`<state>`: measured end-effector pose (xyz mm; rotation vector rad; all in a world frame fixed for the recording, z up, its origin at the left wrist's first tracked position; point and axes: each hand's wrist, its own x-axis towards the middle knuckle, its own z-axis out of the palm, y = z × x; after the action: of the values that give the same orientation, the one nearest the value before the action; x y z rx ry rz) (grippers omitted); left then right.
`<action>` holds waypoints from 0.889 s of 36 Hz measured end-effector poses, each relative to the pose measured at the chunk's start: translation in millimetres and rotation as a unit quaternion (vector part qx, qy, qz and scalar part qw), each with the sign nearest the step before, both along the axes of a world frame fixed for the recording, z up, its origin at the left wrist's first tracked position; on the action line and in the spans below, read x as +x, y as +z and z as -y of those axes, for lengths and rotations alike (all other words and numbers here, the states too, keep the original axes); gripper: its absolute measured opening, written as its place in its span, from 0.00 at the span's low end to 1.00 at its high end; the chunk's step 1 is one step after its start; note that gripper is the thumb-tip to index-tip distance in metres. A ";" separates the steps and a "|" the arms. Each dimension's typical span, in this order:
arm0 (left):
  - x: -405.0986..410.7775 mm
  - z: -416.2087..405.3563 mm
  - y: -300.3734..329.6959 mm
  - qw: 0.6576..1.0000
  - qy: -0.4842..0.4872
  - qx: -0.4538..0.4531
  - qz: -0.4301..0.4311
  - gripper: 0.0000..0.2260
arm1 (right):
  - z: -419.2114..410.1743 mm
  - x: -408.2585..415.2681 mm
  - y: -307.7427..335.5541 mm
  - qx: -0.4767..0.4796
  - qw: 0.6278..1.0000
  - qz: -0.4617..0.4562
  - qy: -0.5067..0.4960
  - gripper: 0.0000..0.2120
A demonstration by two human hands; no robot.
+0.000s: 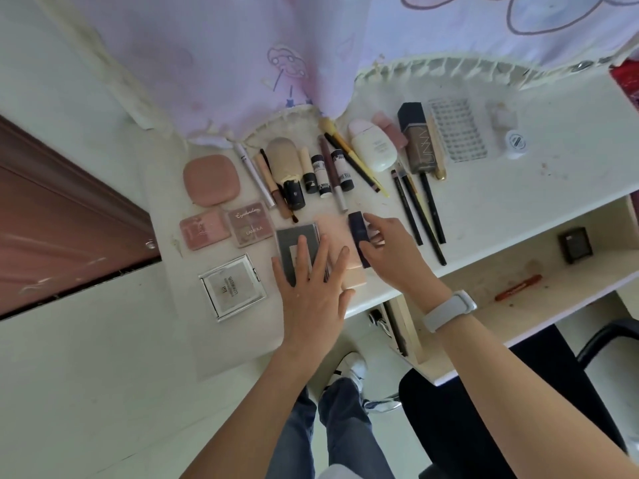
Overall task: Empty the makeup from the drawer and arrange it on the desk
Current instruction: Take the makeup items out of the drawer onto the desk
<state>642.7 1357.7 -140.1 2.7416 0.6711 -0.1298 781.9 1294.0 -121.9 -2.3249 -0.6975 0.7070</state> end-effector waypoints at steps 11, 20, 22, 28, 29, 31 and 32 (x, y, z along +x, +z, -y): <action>16.9 19.5 -4.4 0.996 0.081 -0.005 0.022 0.26 | 35.5 -1.0 7.7 0.054 0.998 0.017 0.040 0.19; 53.5 83.0 15.0 0.974 0.005 -0.066 0.216 0.15 | 136.8 23.5 19.0 0.090 0.991 0.026 -0.100 0.17; 66.6 108.8 16.8 0.966 -0.035 -0.113 0.229 0.13 | 171.1 33.7 13.5 0.063 0.991 0.026 -0.116 0.16; 110.5 187.0 -0.1 0.954 -0.141 -0.223 0.144 0.13 | 270.8 76.8 -10.4 -0.046 0.985 0.053 -0.157 0.14; 120.9 197.6 -5.8 0.951 -0.151 -0.239 0.123 0.14 | 284.1 86.7 -14.4 -0.069 0.983 0.057 -0.160 0.14; 145.7 216.4 -20.2 0.947 -0.169 -0.259 0.086 0.15 | 307.6 109.8 -22.6 -0.110 0.978 0.068 -0.164 0.15; 159.1 224.9 -29.0 0.946 -0.175 -0.264 0.068 0.15 | 317.6 122.9 -26.7 -0.127 0.975 0.074 -0.166 0.15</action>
<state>801.8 1132.8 -169.0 2.2898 0.0792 -0.1688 904.8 976.4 -148.6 -2.6618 -0.2773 0.4977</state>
